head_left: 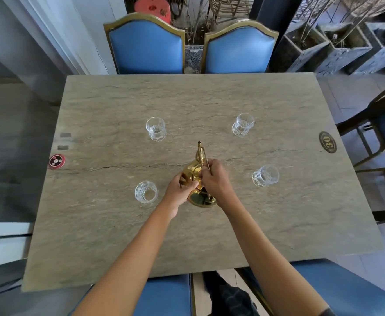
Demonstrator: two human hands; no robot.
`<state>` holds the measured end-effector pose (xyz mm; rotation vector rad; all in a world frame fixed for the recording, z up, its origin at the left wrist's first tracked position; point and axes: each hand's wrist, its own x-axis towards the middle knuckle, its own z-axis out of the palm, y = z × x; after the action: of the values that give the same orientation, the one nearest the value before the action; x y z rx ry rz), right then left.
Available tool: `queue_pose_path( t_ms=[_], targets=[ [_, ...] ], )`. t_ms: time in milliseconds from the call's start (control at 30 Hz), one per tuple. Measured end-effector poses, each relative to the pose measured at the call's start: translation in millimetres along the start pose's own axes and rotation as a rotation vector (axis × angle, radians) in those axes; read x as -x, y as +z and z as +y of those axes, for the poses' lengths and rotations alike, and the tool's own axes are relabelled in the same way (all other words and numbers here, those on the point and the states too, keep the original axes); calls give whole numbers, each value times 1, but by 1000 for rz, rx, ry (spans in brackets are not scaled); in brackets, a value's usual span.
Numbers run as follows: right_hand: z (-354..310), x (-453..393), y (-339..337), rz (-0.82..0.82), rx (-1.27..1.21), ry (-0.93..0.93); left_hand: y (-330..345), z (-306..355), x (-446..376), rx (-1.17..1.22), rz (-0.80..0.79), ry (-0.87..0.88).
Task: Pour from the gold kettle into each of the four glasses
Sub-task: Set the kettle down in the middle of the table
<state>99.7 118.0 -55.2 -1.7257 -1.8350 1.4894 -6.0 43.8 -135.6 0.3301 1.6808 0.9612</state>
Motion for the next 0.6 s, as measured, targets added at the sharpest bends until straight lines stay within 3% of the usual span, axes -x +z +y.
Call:
queue_pose_path(
  t_ms=[600],
  targets=[
    [-13, -84, -5, 4, 3, -8, 15, 27, -78, -60, 60, 8]
  ],
)
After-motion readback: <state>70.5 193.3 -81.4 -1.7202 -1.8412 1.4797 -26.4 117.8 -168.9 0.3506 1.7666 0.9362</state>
